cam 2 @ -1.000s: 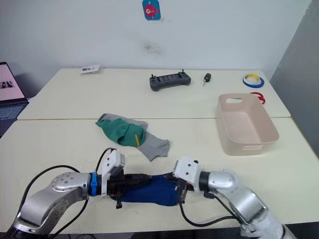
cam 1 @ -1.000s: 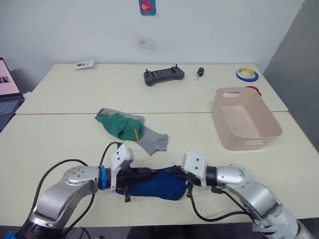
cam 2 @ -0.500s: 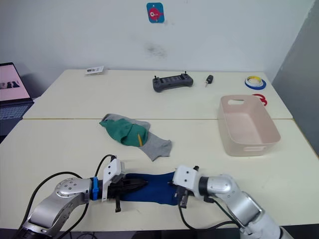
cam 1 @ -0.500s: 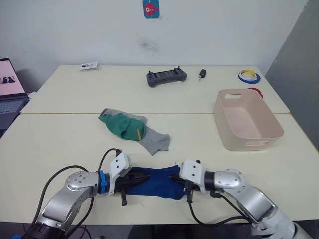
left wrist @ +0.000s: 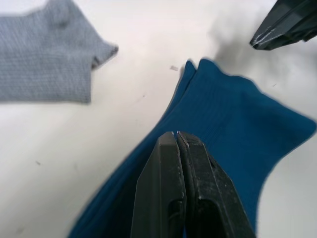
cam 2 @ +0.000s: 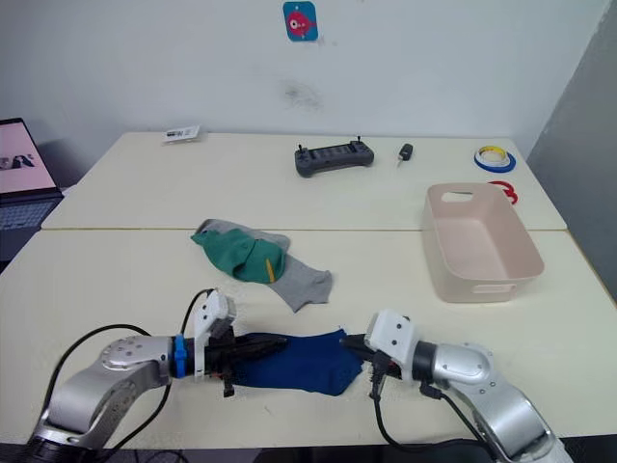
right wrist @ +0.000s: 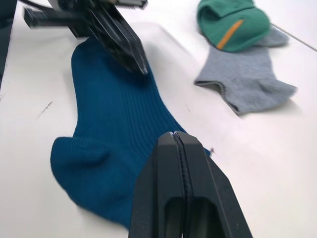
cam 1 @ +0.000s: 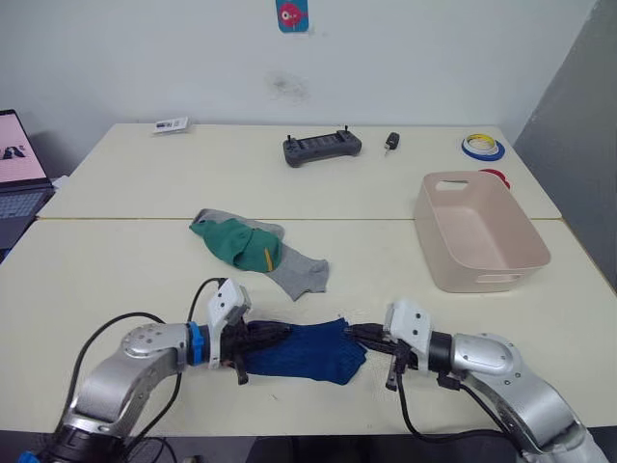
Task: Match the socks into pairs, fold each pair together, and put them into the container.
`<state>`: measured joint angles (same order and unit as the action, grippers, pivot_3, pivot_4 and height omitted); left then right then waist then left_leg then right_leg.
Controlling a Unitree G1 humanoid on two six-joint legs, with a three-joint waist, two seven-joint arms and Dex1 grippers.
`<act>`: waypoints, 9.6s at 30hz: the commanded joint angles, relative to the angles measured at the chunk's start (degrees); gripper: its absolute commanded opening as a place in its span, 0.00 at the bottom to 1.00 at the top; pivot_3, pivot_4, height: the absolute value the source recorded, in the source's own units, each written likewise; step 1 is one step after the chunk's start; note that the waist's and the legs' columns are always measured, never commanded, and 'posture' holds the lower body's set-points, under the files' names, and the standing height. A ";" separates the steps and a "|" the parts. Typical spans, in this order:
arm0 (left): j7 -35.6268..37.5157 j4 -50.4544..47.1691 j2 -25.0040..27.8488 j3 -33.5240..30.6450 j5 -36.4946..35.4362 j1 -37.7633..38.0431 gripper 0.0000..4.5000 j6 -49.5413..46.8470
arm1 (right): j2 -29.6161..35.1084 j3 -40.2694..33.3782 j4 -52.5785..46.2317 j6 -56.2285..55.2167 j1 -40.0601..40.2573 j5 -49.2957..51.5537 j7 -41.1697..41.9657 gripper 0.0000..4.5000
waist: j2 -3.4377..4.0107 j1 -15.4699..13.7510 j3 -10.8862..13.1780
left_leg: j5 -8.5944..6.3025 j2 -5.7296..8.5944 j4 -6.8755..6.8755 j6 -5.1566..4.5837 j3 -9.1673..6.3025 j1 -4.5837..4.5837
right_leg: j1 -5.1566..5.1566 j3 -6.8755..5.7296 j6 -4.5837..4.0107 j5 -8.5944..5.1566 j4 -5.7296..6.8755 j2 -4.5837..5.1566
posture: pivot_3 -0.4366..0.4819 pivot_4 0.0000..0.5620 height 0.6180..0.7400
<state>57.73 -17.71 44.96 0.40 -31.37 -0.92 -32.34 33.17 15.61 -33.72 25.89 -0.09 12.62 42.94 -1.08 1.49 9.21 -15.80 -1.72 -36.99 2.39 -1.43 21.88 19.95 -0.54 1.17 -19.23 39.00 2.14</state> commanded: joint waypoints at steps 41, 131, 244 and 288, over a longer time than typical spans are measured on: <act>4.19 6.10 -0.32 2.09 8.14 0.64 0.00 9.47 | -3.13 5.33 -6.30 19.83 5.81 1.40 -16.67 0.35 | -0.02 0.16 0.07 | 0.00 -0.06 0.03 -0.01 0.01 0.00 | 0.09 0.02 0.01 0.00 0.02 -0.08 | 0.48 0.27 1.00; 3.83 7.68 -1.60 7.06 11.37 -0.82 0.00 7.93 | -7.43 3.46 -0.76 27.17 -14.81 19.09 -4.53 0.01 | 0.07 0.17 0.07 | -0.01 -0.04 0.02 -0.02 -0.01 0.01 | 0.12 0.05 -0.01 0.00 0.06 -0.07 | 0.48 0.27 1.00; 3.50 4.43 4.07 0.87 6.40 -0.74 0.00 0.91 | -11.08 2.32 -0.94 37.70 -17.22 27.54 -14.42 0.01 | 0.11 0.20 0.11 | -0.01 -0.03 0.06 -0.02 0.01 0.10 | 0.24 0.06 0.02 -0.01 0.03 -0.05 | 0.48 0.27 1.00; 4.32 6.20 3.33 3.21 9.65 2.19 0.00 4.25 | -26.13 16.07 22.34 30.35 -29.67 15.30 -8.94 0.01 | 0.13 0.27 0.12 | -0.01 -0.03 0.07 -0.02 0.02 0.08 | 0.25 0.06 0.01 0.00 0.04 0.01 | 0.48 0.27 1.00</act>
<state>61.88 -11.58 47.48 2.08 -23.14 -0.24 -27.19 7.83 30.95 -11.47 57.71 -28.97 28.42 32.95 -0.96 1.77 9.32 -15.81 -1.75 -36.92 2.37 -1.41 21.96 20.20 -0.49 1.18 -19.23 39.04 2.15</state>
